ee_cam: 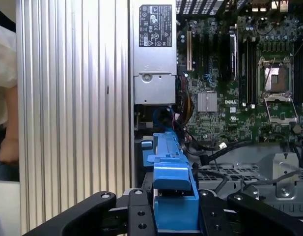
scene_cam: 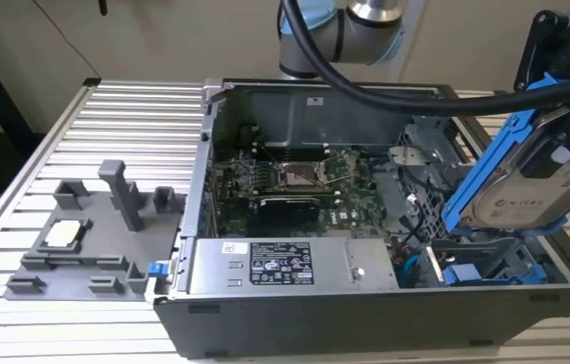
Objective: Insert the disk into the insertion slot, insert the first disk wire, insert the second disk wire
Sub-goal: 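Insert the disk into the insertion slot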
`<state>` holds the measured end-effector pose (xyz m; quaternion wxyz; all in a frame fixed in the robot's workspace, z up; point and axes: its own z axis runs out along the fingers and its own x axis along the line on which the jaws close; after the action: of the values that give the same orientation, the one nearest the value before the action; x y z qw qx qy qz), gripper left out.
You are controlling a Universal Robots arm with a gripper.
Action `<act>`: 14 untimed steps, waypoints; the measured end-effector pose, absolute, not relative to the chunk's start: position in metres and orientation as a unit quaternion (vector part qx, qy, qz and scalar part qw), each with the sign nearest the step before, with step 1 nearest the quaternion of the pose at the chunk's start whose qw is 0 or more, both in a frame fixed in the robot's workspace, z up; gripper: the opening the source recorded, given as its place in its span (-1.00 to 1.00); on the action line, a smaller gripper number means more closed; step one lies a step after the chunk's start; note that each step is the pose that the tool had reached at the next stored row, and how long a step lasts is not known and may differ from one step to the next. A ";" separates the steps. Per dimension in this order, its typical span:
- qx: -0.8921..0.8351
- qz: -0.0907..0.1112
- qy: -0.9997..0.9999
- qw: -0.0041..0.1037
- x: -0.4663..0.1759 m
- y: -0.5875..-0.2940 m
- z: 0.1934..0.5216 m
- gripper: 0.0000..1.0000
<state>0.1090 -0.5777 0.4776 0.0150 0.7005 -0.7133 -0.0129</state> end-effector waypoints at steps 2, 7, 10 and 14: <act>0.701 -0.013 -0.713 0.015 0.110 -0.578 0.475 -0.35; 0.701 -0.013 -0.713 0.015 0.113 -0.578 0.470 -0.35; 0.701 -0.013 -0.713 0.015 0.114 -0.578 0.467 -0.35; 0.701 -0.013 -0.713 0.015 0.116 -0.579 0.463 -0.35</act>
<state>0.1162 -0.5788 0.4626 0.0149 0.7005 -0.7134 -0.0129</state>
